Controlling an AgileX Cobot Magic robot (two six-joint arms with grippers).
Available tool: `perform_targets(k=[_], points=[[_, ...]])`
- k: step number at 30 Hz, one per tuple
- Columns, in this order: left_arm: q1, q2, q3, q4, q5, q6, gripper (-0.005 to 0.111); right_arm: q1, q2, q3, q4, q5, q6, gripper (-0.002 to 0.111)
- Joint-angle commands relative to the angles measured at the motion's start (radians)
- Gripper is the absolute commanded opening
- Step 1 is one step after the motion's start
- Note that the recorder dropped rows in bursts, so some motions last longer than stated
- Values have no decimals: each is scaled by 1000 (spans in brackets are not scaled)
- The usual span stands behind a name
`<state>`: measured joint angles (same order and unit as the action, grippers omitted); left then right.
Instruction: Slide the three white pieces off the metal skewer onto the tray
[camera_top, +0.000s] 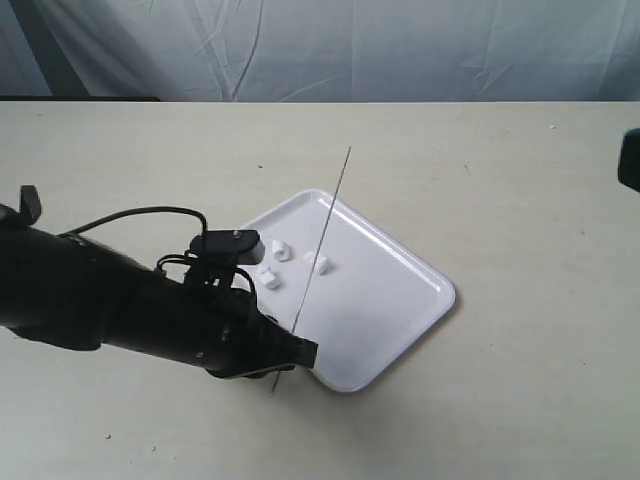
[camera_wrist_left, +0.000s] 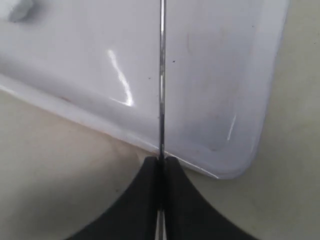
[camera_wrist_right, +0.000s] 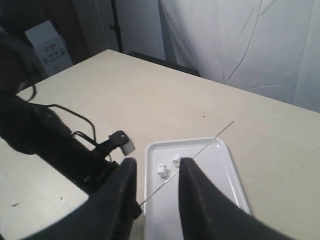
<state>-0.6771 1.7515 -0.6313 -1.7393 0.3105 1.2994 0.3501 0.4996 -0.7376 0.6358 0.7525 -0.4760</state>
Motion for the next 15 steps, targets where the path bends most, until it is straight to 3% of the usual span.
perform_targets(k=[1,9,11,12,15], points=[[0,72,-28,-5,31,-9,0,-1,-85,5,-39,64,57,28],[0,90,-63,28,45,-9,3,-1,-206,5,-241,76,197,28],[0,85,-72,49,49,-9,16,-1,-244,5,-360,109,289,28],[0,85,-77,50,59,-9,27,-1,-263,5,-412,134,349,28],[0,76,-81,55,66,-9,36,-1,-297,30,-451,127,376,28]])
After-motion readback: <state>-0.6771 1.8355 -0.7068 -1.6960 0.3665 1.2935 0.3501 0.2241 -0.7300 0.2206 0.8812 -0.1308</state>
